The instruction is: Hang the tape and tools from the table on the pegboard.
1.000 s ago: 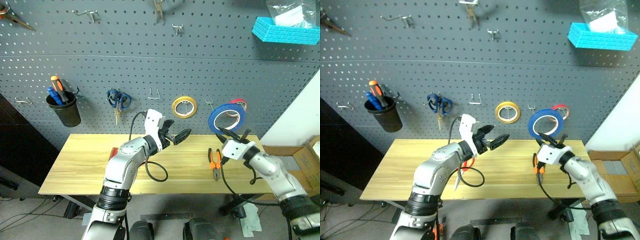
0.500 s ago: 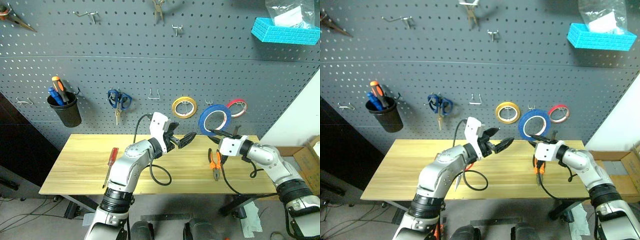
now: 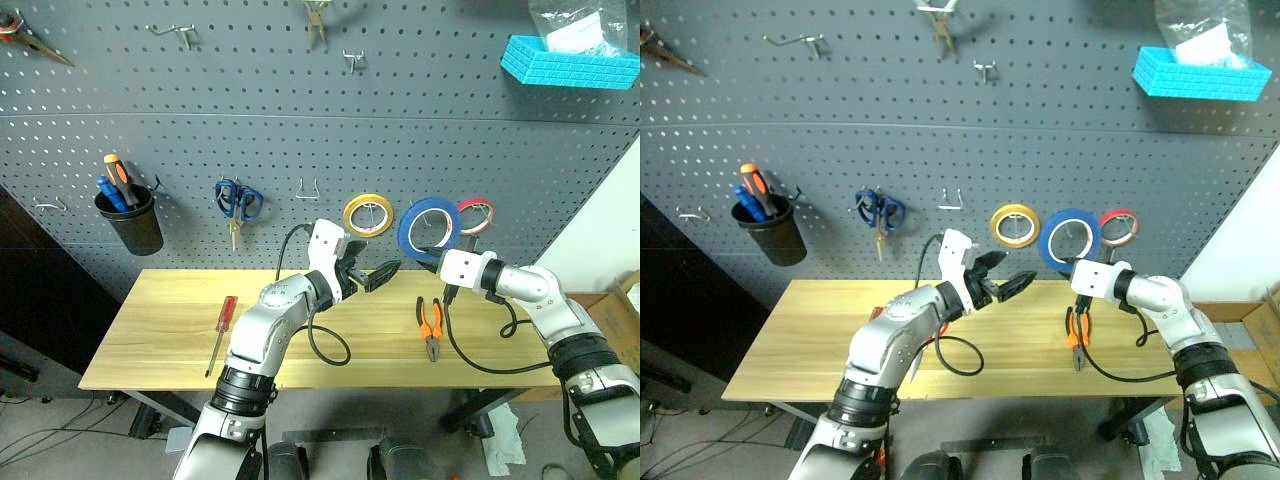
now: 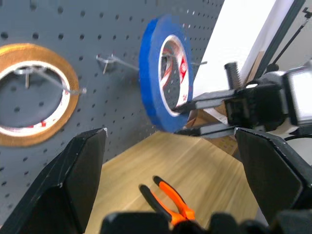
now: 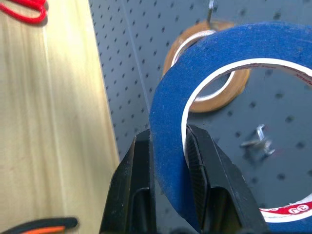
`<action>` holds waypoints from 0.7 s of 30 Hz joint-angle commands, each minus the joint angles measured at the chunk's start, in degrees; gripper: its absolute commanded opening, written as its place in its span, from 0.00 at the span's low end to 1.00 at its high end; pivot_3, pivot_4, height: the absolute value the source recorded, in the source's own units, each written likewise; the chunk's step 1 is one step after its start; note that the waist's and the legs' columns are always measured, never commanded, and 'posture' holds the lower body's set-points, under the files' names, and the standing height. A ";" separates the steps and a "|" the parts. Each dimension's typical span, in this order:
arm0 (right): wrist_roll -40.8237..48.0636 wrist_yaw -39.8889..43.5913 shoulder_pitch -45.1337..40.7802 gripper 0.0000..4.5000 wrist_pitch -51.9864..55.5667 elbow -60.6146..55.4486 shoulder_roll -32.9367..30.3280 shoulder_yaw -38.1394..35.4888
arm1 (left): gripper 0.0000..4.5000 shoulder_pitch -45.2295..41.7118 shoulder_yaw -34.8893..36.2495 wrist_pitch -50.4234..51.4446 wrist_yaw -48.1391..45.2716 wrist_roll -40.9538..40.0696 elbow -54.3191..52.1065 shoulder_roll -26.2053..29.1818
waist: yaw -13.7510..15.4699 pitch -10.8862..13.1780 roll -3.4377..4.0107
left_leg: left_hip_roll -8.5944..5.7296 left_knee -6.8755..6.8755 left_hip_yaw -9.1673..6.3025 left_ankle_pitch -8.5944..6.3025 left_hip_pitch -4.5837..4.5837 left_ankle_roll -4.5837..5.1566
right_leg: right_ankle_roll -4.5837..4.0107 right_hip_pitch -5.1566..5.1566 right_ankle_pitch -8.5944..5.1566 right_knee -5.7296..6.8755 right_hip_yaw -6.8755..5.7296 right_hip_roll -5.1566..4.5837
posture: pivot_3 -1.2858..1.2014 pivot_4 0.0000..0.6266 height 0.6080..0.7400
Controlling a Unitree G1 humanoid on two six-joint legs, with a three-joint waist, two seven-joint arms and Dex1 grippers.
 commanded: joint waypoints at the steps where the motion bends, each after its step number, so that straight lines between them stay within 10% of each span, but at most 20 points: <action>1: 1.02 2.18 -4.61 0.08 2.49 3.45 0.57 -0.38 | 1.00 -0.95 -0.40 -0.36 -0.49 -0.80 -1.23 -0.52 | -0.07 -0.01 0.02 | 0.00 0.00 0.01 0.00 0.00 0.00 | -0.02 -0.01 0.01 0.00 0.01 0.01 | 0.51 0.05 1.00; 6: 1.70 3.83 -7.97 0.08 6.05 8.04 1.78 -1.32 | 1.00 -0.64 -0.80 -0.29 -0.25 -0.69 -1.47 -0.63 | 0.04 0.00 0.02 | 0.01 -0.03 -0.01 0.00 0.00 0.00 | -0.21 -0.01 0.11 0.01 -0.01 0.02 | 0.52 0.06 1.00; 18: 2.54 0.70 -2.92 0.96 9.09 3.39 0.63 -3.83 | 1.00 -0.70 -1.11 -0.18 0.01 -0.64 -1.58 -0.65 | 0.12 0.00 0.03 | 0.02 -0.04 -0.01 0.00 0.00 0.00 | -0.22 -0.01 0.11 0.01 0.01 0.00 | 0.52 0.09 1.00; 21: 3.97 0.01 3.80 1.00 13.66 -5.40 -0.81 -5.97 | 1.00 0.75 -1.75 0.33 -0.17 -0.76 -2.57 -0.41 | 0.21 0.03 0.06 | 0.02 -0.06 0.00 -0.01 -0.02 0.01 | -0.21 -0.01 0.10 -0.01 0.01 -0.01 | 0.52 0.11 1.00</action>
